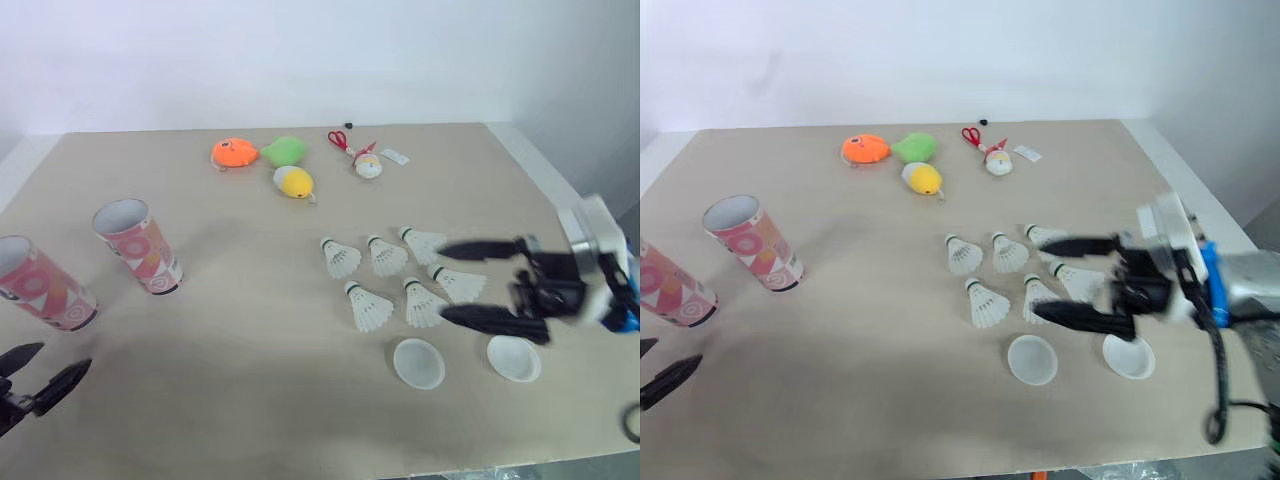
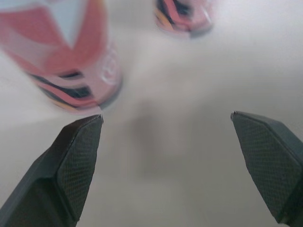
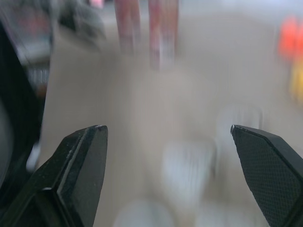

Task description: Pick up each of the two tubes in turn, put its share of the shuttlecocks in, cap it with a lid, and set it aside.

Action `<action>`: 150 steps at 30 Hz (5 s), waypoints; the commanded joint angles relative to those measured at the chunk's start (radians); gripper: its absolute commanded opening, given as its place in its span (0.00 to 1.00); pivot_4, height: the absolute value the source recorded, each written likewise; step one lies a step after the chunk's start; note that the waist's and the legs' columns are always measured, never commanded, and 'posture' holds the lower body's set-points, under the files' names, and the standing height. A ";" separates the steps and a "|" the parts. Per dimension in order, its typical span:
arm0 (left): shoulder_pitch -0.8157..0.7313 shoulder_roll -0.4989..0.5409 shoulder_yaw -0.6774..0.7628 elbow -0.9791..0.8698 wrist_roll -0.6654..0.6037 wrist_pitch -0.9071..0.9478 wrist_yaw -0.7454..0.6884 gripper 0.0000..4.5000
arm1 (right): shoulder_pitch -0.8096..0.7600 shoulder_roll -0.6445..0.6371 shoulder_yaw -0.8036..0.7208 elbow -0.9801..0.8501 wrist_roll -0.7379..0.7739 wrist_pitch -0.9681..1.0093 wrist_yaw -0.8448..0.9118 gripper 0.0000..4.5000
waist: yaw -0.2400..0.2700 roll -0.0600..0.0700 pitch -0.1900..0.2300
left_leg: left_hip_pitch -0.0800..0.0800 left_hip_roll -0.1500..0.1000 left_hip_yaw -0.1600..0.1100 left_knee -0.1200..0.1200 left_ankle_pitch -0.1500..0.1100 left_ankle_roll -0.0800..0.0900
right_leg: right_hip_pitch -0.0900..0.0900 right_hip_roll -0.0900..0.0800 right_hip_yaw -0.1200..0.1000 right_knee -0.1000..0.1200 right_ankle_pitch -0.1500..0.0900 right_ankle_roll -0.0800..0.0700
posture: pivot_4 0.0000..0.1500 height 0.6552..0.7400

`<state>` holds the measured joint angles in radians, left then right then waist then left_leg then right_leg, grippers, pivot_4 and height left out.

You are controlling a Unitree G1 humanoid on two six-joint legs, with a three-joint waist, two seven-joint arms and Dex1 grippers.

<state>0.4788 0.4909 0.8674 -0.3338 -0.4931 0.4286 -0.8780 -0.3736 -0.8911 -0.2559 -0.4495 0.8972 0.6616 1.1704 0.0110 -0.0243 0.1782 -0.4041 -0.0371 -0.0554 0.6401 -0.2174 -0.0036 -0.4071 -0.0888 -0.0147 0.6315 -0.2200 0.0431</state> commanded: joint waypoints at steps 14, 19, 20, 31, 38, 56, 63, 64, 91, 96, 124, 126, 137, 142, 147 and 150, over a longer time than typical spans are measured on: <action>-0.254 -0.146 -0.151 0.240 0.100 -0.252 0.398 1.00 | -0.183 0.251 0.315 0.104 -0.180 -0.118 -0.041 0.99 | 0.013 -0.007 -0.002 | -0.001 0.004 0.005 0.007 0.000 0.002 | -0.001 0.009 0.001 -0.001 0.010 0.002 | 1.00 1.00; -0.335 -0.097 -0.173 0.333 0.099 -0.240 0.427 1.00 | -0.189 0.270 0.333 0.131 -0.223 -0.149 -0.036 0.99 | 0.006 -0.006 -0.002 | -0.001 0.012 0.009 0.012 0.000 0.001 | -0.001 0.016 0.003 -0.001 0.013 -0.002 | 1.00 1.00; -0.345 -0.087 -0.179 0.349 0.102 -0.246 0.427 1.00 | -0.189 0.273 0.335 0.131 -0.227 -0.151 -0.035 0.99 | 0.004 -0.006 -0.002 | -0.001 0.013 0.009 0.012 0.000 0.001 | -0.001 0.017 0.003 -0.001 0.013 -0.002 | 1.00 1.00; -0.504 -0.001 -0.242 0.523 0.106 -0.279 0.426 1.00 | -0.183 0.324 0.359 0.143 -0.261 -0.159 -0.052 0.99 | -0.001 -0.006 -0.002 | 0.000 0.019 0.010 0.012 0.000 0.000 | -0.002 0.024 0.005 0.000 0.016 -0.006 | 1.00 1.00; -0.500 0.022 -0.263 0.567 0.109 -0.324 0.420 1.00 | -0.186 0.333 0.357 0.140 -0.262 -0.154 -0.066 0.99 | -0.002 -0.006 -0.002 | 0.000 0.020 0.012 0.012 -0.001 -0.002 | -0.004 0.023 0.007 -0.001 0.016 -0.007 | 1.00 1.00; -0.200 0.257 -0.255 0.245 0.062 -0.267 0.118 0.65 | 0.053 0.273 0.253 -0.086 -0.135 0.016 -0.225 1.00 | -0.003 -0.007 -0.002 | -0.004 0.023 0.014 0.011 -0.007 -0.008 | -0.008 0.022 0.008 -0.001 0.013 -0.017 | 1.00 1.00; 0.036 0.612 -0.149 0.106 0.081 -0.242 -0.346 0.65 | 0.300 0.210 0.168 -0.210 -0.131 0.036 -0.324 1.00 | -0.001 0.001 0.001 | -0.005 0.028 0.018 0.009 -0.009 -0.010 | -0.012 0.023 0.007 0.000 0.006 -0.014 | 1.00 1.00; 0.048 0.664 -0.160 0.112 0.119 -0.262 -0.402 0.65 | 0.320 0.212 0.162 -0.222 -0.134 0.035 -0.341 1.00 | -0.002 0.000 0.001 | -0.004 0.030 0.021 0.009 -0.009 -0.010 | -0.013 0.024 0.007 0.000 0.006 -0.014 | 1.00 1.00; -0.671 0.883 -0.943 0.085 0.302 -0.073 -0.621 0.65 | 0.439 0.459 0.405 -0.242 -0.500 -0.014 -0.757 1.00 | -0.012 -0.004 0.002 | -0.002 0.049 0.037 0.008 -0.012 -0.008 | -0.019 0.053 0.018 0.005 0.006 -0.018 | 1.00 1.00; -0.656 0.880 -0.926 0.080 0.302 -0.053 -0.595 0.65 | 0.403 0.486 0.419 -0.211 -0.507 -0.006 -0.764 1.00 | -0.012 -0.004 0.002 | -0.001 0.051 0.037 0.012 -0.012 -0.008 | -0.019 0.055 0.018 0.011 0.005 -0.021 | 1.00 1.00; -0.511 0.872 -0.818 -0.139 0.283 0.136 -0.449 0.65 | 0.304 0.515 0.453 -0.122 -0.537 0.013 -0.755 1.00 | -0.014 -0.004 0.002 | 0.001 0.051 0.037 0.013 -0.012 -0.009 | -0.019 0.057 0.021 0.015 0.004 -0.023 | 1.00 1.00; -0.519 0.867 -0.844 -0.143 0.293 0.144 -0.432 0.65 | 0.302 0.529 0.451 -0.118 -0.539 0.013 -0.763 1.00 | -0.014 -0.004 0.002 | 0.001 0.051 0.037 0.013 -0.012 -0.009 | -0.019 0.058 0.021 0.015 0.004 -0.023 | 1.00 1.00; -0.555 0.853 -0.938 -0.131 0.347 0.177 -0.401 0.65 | 0.306 0.576 0.436 -0.102 -0.532 0.001 -0.770 0.02 | -0.014 0.002 -0.001 | 0.006 0.051 0.038 0.013 -0.012 -0.008 | -0.017 0.061 0.026 0.017 0.005 -0.023 | 1.00 1.00; -0.575 0.840 -0.955 -0.124 0.357 0.189 -0.392 0.65 | 0.308 0.585 0.415 -0.112 -0.505 -0.017 -0.746 0.02 | -0.013 0.007 -0.004 | 0.007 0.051 0.038 0.013 -0.012 -0.008 | -0.016 0.064 0.031 0.017 0.005 -0.023 | 1.00 1.00; -0.610 0.790 -0.950 -0.138 0.335 0.212 -0.375 0.65 | 0.267 0.519 0.343 -0.184 -0.364 -0.045 -0.587 0.02 | -0.007 0.013 -0.005 | 0.007 0.051 0.037 0.013 -0.011 -0.008 | -0.015 0.064 0.033 0.017 0.005 -0.023 | 1.00 1.00; -0.663 0.764 -0.952 -0.144 0.332 0.241 -0.361 0.65 | 0.197 0.422 0.319 -0.190 -0.332 -0.041 -0.486 0.02 | -0.005 0.011 -0.004 | 0.007 0.051 0.037 0.015 -0.011 -0.007 | -0.014 0.064 0.034 0.017 0.005 -0.022 | 1.00 1.00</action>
<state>-0.1591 1.2600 -0.0830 -0.4722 -0.1592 0.6549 -1.2594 -0.1504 -0.4425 0.0960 -0.5926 0.5308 0.6352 0.6288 0.0055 -0.0133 0.1745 -0.3971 0.0135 -0.0178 0.6556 -0.2285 -0.0110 -0.4210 -0.0244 0.0195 0.6484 -0.2147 0.0213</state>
